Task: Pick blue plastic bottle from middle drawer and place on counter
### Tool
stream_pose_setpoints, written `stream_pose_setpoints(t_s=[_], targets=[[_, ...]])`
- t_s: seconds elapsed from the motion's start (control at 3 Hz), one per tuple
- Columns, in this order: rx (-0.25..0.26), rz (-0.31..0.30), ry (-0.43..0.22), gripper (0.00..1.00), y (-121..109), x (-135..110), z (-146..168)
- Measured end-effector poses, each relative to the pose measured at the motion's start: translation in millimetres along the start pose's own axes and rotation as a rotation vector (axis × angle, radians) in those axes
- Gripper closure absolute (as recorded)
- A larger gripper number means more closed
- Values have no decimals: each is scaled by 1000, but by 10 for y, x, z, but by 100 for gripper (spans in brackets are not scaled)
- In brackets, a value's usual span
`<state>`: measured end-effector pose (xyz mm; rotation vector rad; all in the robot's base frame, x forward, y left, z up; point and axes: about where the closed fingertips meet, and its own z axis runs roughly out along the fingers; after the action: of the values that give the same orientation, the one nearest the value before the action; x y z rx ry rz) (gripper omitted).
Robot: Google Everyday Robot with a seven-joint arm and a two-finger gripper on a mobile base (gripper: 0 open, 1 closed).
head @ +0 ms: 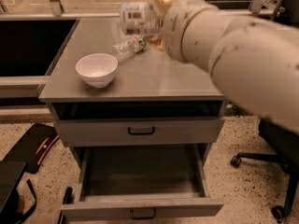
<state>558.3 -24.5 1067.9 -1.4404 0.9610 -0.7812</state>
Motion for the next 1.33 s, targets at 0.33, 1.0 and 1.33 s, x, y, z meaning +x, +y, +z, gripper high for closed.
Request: stream_pose_setpoints(t_s=[0.33, 1.0, 1.33], targets=[[-44, -24, 29, 100, -354, 424, 121], [-289, 68, 38, 100, -66, 730, 817], [-447, 151, -24, 100, 619, 727, 1006]])
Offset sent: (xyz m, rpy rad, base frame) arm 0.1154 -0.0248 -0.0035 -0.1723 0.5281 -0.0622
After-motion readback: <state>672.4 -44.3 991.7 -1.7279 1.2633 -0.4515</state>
